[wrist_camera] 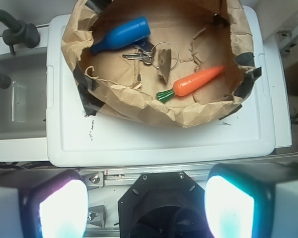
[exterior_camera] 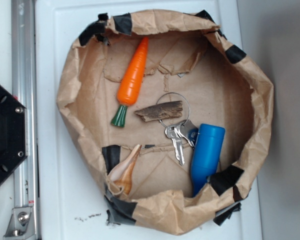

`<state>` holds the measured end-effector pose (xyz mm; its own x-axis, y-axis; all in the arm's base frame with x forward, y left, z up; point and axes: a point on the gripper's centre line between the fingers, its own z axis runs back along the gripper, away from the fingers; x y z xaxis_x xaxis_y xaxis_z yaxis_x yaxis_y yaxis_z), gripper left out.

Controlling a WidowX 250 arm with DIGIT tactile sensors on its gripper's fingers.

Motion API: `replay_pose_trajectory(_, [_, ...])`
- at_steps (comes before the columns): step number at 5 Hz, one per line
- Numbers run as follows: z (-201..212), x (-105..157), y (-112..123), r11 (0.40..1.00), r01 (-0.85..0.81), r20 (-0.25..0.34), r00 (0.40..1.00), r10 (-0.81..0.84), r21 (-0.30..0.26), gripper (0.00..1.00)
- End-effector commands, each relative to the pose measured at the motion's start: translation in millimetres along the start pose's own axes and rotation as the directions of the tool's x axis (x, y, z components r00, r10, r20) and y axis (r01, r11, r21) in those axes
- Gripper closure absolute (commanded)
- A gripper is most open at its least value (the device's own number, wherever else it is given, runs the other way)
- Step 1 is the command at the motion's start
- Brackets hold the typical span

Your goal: Grab the wood chip.

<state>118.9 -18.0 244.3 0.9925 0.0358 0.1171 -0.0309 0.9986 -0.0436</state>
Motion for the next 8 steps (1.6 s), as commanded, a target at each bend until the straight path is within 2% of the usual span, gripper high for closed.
replay_pose_trajectory(1, [0, 0, 0, 1.0, 0.0, 0.0, 1.0, 0.0, 0.0, 0.0])
replay_pose_trajectory(2, [-26, 41, 12, 1.0, 0.004, 0.035, 0.999, -0.005, 0.02, 0.0])
replay_pose_trajectory(3, [-52, 71, 24, 1.0, -0.005, 0.056, 0.998, 0.004, 0.027, 0.0])
replay_pose_trajectory(4, [-86, 93, 39, 0.999, 0.026, 0.042, 0.999, -0.027, 0.036, 0.0])
replay_pose_trajectory(5, [-122, 107, 56, 0.997, 0.032, 0.018, 0.999, -0.033, 0.065, 0.0])
replay_pose_trajectory(6, [-156, 111, 59, 0.995, 0.065, -0.035, 0.997, -0.063, 0.077, 0.0])
replay_pose_trajectory(7, [-190, 111, 60, 0.992, 0.087, -0.038, 0.996, -0.084, 0.09, 0.0])
replay_pose_trajectory(8, [-218, 126, 56, 0.993, 0.09, 0.006, 0.996, -0.091, 0.073, 0.0])
